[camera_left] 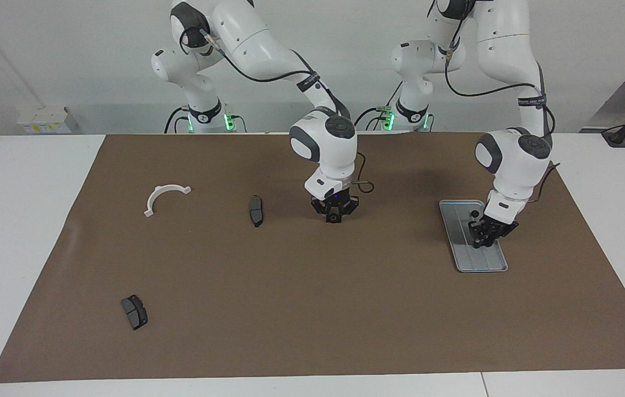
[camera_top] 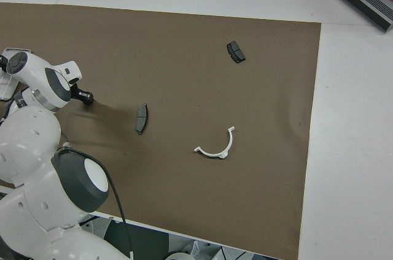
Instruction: Place bearing gear from tray to pile
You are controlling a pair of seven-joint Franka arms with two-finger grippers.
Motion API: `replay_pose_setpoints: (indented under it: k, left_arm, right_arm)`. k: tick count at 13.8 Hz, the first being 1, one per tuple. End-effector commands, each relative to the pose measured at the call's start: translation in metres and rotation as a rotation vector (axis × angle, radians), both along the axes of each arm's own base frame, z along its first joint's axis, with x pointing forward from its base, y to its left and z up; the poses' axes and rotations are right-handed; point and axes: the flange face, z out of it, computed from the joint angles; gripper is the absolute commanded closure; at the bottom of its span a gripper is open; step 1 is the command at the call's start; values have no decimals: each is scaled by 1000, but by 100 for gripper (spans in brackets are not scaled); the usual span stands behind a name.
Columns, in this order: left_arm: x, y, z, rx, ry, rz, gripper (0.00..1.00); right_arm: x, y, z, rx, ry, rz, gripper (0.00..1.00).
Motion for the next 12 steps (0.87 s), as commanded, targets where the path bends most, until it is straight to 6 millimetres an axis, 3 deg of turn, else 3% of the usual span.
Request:
replay_pose_setpoints:
  k: [1,3,4,6,9,12]
  left_arm:
    - [4,4,-6,11,-14,-5,86]
    - [20,-5,8,7,-36,-10,87]
    - [29,-9,17,4,-43,-14,87]
    - [40,-37,33,-18,-36,17,87]
    - [35,-123,39,-74,-12,119,87]
    - [-6,-233,31,-98,56,133,83]
  right_arm:
    - [-1,0,-1,18,-12,-27,87]
    - [6,-5,2,24,-19,-38,100]
    - [11,-11,4,23,-23,-37,100]
    - [36,-40,17,30,-41,-76,100]
    - [79,-105,51,38,-86,-73,100]
    - [108,-171,76,20,-105,-62,100]
